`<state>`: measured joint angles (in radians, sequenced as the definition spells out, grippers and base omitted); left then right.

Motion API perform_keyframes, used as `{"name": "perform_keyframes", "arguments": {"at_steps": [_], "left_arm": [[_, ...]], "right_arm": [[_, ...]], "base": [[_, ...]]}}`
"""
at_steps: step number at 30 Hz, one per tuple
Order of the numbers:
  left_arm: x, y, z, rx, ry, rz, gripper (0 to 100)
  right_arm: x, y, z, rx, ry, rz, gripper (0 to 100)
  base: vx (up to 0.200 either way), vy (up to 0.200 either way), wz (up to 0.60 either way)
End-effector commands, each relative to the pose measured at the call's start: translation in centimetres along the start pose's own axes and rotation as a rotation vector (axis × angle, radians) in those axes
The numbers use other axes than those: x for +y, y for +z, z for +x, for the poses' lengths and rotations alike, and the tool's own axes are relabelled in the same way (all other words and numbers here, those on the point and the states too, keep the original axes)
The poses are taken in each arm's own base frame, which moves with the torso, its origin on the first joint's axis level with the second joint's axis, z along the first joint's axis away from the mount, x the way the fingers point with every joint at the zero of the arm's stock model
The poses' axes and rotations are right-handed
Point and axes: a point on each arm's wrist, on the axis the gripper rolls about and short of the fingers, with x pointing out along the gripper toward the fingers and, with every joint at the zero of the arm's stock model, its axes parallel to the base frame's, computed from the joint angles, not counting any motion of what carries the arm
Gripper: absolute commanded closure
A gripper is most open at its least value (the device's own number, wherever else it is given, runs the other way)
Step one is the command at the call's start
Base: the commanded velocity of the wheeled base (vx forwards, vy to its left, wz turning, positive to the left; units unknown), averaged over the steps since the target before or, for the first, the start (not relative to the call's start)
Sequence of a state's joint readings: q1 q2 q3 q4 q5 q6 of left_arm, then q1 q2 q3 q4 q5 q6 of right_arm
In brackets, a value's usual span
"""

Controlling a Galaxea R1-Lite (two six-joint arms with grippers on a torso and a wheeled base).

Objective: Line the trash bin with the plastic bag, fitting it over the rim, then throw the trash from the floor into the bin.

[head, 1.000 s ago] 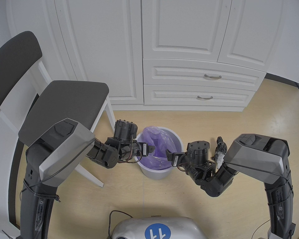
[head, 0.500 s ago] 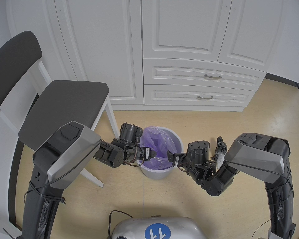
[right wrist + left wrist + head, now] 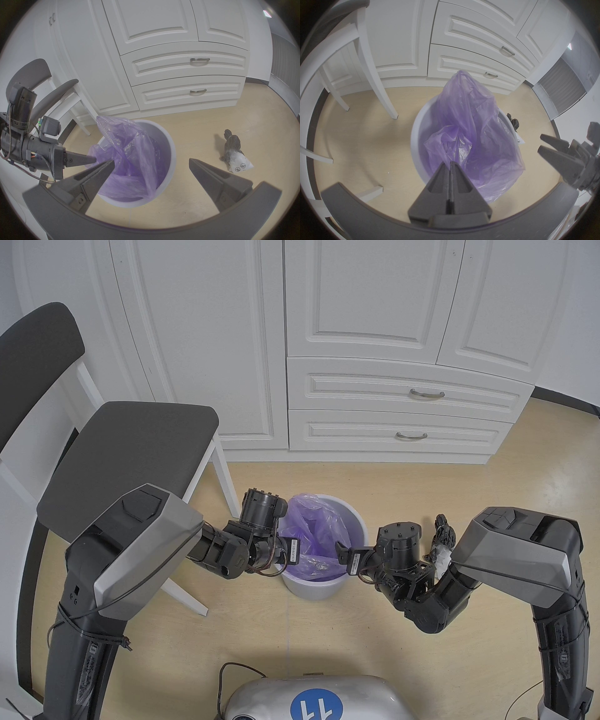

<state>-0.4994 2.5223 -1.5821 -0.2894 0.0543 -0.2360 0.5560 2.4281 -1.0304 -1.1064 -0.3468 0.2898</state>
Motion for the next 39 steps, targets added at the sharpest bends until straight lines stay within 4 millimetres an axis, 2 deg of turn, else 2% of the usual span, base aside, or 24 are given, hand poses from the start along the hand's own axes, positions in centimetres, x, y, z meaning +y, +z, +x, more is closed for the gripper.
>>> {"name": "perform_keyframes", "arguments": {"at_steps": [1,4,9,12,21,22,31,39], "left_arm": [[0.2,-0.1,-2.0,0.003,0.026,0.005,100],[-0.1,0.0,-3.1,-0.033,0.031,0.005,100],[0.1,-0.3,-3.5,-0.158,0.062,-0.003,100],[0.2,0.2,-5.1,-0.243,0.035,-0.013,100],[-0.1,0.9,-7.3,-0.263,-0.036,-0.007,100],[-0.3,0.9,-7.9,-0.264,-0.067,-0.002,100],[-1.1,-0.3,-9.2,-0.28,-0.136,0.041,100],[-1.0,-1.3,-10.3,-0.298,-0.188,0.116,100]], "right_arm": [[-0.1,0.2,0.0,-0.003,-0.003,0.002,0],[-0.1,0.3,0.0,-0.006,-0.002,0.003,0],[-0.1,0.6,-0.1,-0.012,-0.002,0.006,0],[-0.3,1.1,-0.1,-0.024,-0.004,0.011,0],[-0.5,1.5,-0.2,-0.03,-0.01,0.013,0],[-0.6,2.0,-0.1,-0.043,-0.009,0.019,0],[-1.9,2.9,1.0,-0.019,-0.054,0.05,0],[-1.3,5.8,1.9,0.063,-0.102,0.259,0]], "base": [[0.0,0.0,0.0],[0.0,0.0,0.0],[0.0,0.0,0.0],[0.0,0.0,0.0],[0.0,0.0,0.0],[0.0,0.0,0.0],[0.0,0.0,0.0],[0.0,0.0,0.0]]}}
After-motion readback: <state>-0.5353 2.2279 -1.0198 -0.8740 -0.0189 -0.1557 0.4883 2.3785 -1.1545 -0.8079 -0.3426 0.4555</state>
